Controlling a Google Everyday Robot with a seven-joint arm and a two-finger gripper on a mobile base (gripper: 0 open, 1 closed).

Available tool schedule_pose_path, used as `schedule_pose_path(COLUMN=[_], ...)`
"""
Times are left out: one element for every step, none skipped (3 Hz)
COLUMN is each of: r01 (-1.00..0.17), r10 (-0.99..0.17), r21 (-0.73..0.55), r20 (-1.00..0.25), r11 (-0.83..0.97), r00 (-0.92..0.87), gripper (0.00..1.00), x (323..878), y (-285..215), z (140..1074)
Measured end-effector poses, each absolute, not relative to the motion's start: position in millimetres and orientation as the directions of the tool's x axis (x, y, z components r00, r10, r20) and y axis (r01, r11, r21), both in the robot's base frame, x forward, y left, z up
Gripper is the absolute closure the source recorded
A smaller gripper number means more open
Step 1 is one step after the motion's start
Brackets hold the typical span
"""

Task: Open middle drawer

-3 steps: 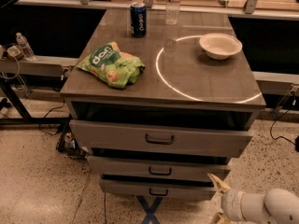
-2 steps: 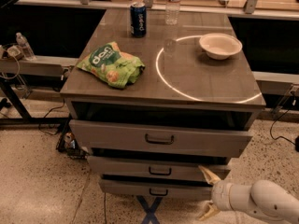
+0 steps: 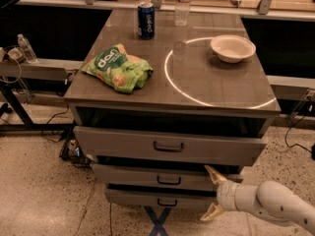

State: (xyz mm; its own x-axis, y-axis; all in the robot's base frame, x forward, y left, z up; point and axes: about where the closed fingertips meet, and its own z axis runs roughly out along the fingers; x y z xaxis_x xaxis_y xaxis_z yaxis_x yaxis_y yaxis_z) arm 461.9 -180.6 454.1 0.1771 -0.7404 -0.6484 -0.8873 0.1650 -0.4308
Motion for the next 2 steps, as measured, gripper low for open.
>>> schedule_pose_path(r01=[-0.889, -0.892], r10=[-0.737, -0.735], r21=[-0.426, -0.417], r20=[-0.653, -0.658], r11=[0.171, 0.173], r00=[0.171, 0.165], gripper=[0.0, 0.18], x=[470.5, 472.8], y=[-174.8, -171.9], z=[443.2, 434.7])
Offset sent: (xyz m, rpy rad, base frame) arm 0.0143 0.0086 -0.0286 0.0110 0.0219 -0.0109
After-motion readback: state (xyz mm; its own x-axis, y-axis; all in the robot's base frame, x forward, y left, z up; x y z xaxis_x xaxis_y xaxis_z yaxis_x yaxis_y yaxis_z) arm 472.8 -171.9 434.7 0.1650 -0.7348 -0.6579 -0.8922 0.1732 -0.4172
